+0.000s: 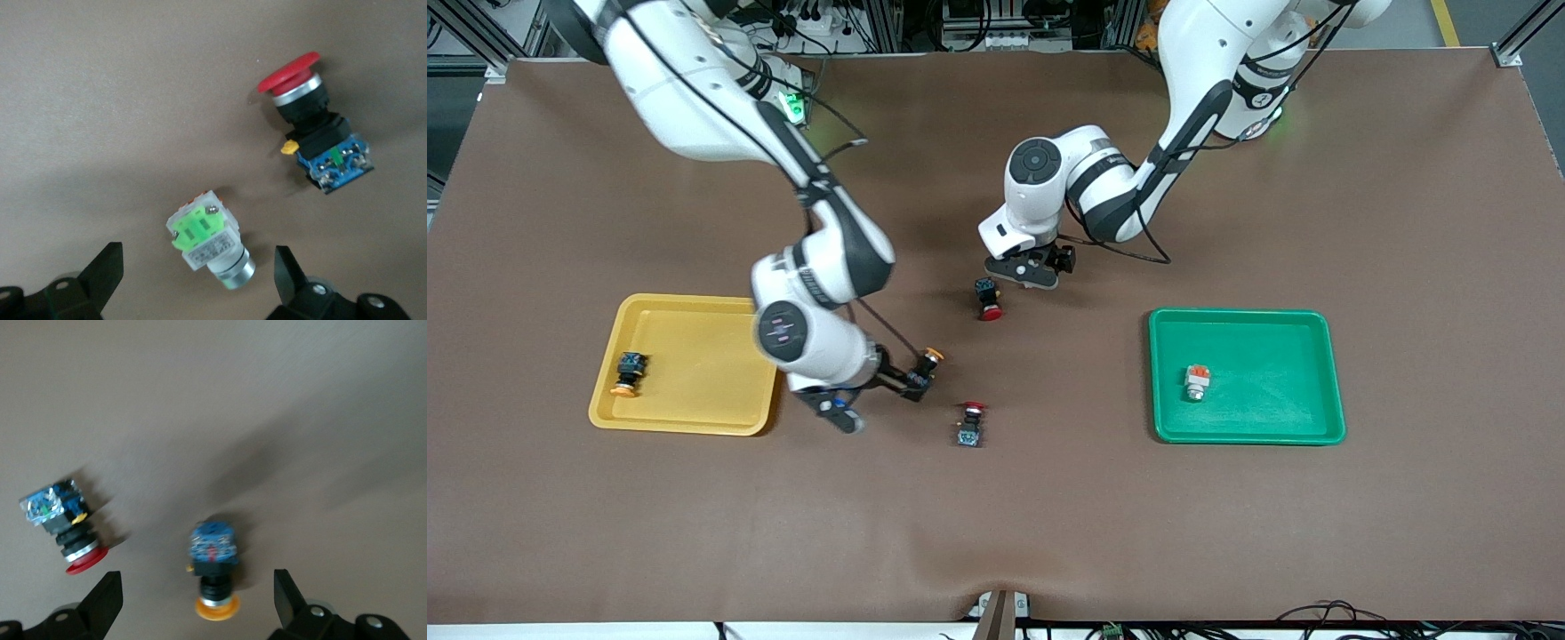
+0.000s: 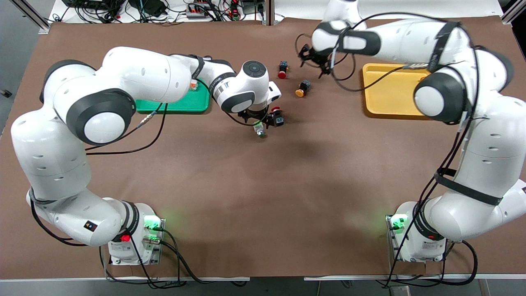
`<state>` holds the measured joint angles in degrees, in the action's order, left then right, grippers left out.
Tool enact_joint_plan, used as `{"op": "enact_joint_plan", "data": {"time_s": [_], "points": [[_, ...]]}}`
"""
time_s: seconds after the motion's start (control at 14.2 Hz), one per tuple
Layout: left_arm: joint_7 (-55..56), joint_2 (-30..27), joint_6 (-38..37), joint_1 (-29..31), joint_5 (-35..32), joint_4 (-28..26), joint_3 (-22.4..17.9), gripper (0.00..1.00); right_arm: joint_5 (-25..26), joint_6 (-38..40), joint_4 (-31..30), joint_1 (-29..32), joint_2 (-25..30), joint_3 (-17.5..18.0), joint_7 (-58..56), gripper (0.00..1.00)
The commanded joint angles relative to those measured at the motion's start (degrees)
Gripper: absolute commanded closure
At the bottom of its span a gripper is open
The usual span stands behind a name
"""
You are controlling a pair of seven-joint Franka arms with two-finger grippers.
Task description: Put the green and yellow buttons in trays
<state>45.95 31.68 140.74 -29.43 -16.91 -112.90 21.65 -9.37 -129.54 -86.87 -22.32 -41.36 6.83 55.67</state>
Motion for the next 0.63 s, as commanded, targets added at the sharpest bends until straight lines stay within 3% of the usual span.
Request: {"op": "enact_joint_plan", "data": {"time_s": [0.0, 0.21, 0.28, 0.35, 0.42, 0.49, 0.56], "points": [[3.35, 1.36, 2.17, 0.34, -1.72, -0.39, -0.11, 0.0, 1.36, -1.33, 0.22, -1.58, -2.32, -0.94, 1.2, 0.0], [4.5, 2.5, 2.17, 0.25, -1.63, -0.22, -0.2, 0.07, 6.47, -1.33, 0.04, -3.26, -4.43, -1.38, 3.82, 0.0], [4.5, 2.68, 2.17, 0.25, -1.72, -0.13, -0.2, 0.24, 6.73, -1.77, 0.21, -3.69, -5.22, -1.38, 4.36, 0.0], [4.32, 2.6, 2.17, 0.42, -1.81, -0.13, -0.2, 0.54, 7.0, -3.08, 0.04, -4.22, -5.66, -1.55, 5.06, 0.0], [4.32, 2.42, 2.17, 0.77, -1.81, -0.13, -0.2, 0.78, 7.7, -4.4, -0.22, -4.4, -5.66, -1.73, 6.2, 0.2], [4.41, 1.98, 1.91, 1.65, -1.81, -0.13, -0.11, 0.95, 7.88, -4.5, -0.31, -4.14, -5.66, -1.82, 6.9, 0.58], [4.5, 1.72, 1.74, 1.83, -1.81, -0.13, -0.02, 1.0, 7.88, -4.5, -0.31, -4.14, -5.58, -1.82, 7.0, 0.78]]}}
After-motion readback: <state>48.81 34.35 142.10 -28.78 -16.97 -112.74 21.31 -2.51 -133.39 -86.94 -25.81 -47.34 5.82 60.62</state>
